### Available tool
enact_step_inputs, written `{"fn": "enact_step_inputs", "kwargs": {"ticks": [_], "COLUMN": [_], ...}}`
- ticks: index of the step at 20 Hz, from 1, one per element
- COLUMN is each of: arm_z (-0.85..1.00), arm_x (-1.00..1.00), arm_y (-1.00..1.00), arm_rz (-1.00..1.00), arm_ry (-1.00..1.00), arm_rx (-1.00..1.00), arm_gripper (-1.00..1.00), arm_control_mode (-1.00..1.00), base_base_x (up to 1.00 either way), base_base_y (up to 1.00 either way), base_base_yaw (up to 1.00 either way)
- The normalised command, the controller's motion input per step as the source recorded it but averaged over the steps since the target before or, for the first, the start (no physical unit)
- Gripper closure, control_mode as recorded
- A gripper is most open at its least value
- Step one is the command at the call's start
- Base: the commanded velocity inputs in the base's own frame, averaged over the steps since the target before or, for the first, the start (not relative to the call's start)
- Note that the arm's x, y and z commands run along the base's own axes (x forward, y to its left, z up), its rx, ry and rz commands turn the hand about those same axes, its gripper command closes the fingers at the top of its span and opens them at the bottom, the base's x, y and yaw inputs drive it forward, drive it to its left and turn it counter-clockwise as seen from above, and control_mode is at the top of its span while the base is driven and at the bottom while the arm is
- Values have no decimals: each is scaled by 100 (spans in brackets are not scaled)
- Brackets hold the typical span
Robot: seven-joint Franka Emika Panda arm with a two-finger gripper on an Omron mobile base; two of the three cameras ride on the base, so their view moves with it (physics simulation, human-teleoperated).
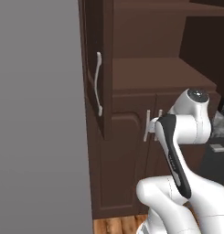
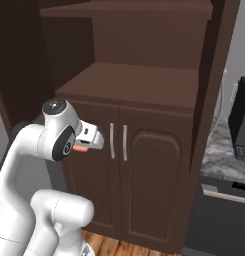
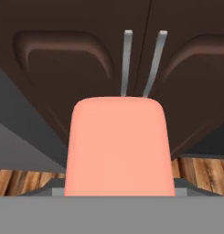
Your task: Pick up the bar soap and bar soap from the sink, and place them back in the cabinet, and close the cabinet doors.
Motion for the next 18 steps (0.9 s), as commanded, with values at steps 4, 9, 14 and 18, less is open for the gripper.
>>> {"fn": "enact_step_inputs", "kwargs": {"ticks": [4,9,14,18], "arm_z": [0,0,0,0], "arm_x": [0,0,0,0], "arm_y": [0,0,0,0], "arm_rz": [0,0,0,0], "arm_ry": [0,0,0,0], "arm_rx": [0,0,0,0], "arm_gripper": [100,100,100,100], "arm_control_mode": [100,100,100,100], "base_base_x": [3,0,8,26], "base_base_y": [-44,-46,-3,0], "base_base_yaw": [0,-5,-13,-16]}}
